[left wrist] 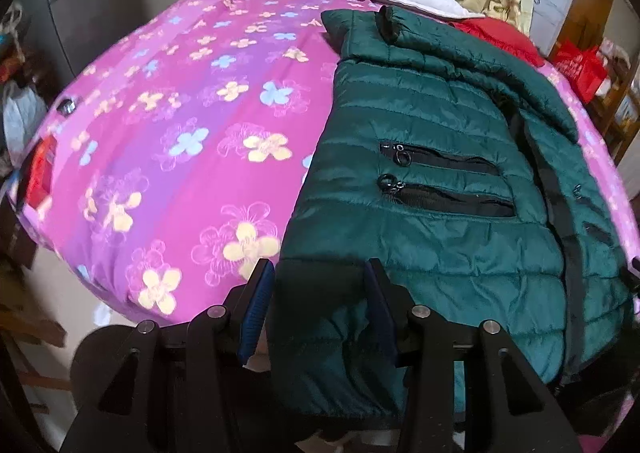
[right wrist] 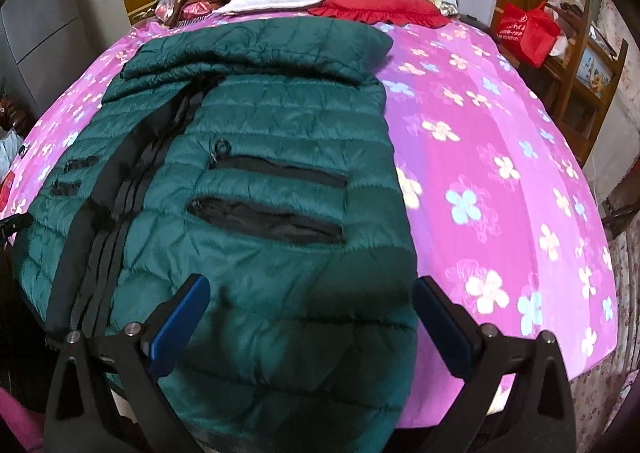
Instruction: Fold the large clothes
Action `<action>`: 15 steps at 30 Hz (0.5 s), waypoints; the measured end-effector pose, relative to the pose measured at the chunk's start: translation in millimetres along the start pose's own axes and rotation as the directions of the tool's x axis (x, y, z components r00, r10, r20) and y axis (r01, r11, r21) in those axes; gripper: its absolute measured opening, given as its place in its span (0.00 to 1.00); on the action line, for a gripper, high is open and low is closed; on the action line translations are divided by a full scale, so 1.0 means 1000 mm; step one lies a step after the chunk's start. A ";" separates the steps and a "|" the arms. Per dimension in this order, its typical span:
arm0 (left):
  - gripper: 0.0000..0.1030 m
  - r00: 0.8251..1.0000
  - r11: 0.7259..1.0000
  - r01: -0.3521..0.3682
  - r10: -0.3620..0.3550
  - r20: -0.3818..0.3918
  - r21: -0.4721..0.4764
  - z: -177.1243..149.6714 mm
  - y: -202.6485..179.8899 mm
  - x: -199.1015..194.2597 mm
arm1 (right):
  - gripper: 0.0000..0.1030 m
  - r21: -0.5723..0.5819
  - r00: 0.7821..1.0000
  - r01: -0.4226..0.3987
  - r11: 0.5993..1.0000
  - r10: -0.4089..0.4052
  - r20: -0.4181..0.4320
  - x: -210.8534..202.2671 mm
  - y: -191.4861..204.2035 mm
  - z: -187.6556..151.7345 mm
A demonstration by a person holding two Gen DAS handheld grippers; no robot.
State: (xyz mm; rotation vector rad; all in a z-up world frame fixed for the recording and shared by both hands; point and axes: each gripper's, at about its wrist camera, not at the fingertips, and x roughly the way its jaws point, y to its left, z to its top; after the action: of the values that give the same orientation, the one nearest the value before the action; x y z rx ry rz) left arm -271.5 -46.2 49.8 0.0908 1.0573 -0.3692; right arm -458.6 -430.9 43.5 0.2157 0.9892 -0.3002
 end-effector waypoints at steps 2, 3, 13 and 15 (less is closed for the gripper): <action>0.28 0.999 0.999 0.030 -0.031 -0.011 -0.029 -0.001 0.007 0.001 | 1.00 0.000 1.000 0.001 1.000 -0.001 -0.006 -0.001 -0.003 -0.003; 0.28 0.999 0.998 0.041 -0.042 -0.016 -0.040 -0.002 0.010 0.001 | 1.00 0.004 1.000 -0.001 1.000 0.001 -0.011 -0.001 -0.006 -0.006; 0.38 0.988 0.989 0.124 -0.131 -0.085 -0.085 -0.010 0.016 0.019 | 1.00 0.081 0.995 -0.059 0.995 0.065 -0.073 0.006 -0.041 -0.022; 0.42 0.987 0.988 0.124 -0.132 -0.088 -0.086 -0.009 0.014 0.022 | 1.00 0.105 0.990 -0.102 0.989 0.112 -0.087 0.009 -0.045 -0.025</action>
State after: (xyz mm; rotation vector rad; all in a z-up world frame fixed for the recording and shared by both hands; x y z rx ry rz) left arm -264.6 -36.5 24.9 -0.0329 1.1725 -0.4416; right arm -489.2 -466.8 20.2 0.3760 1.0512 -0.2437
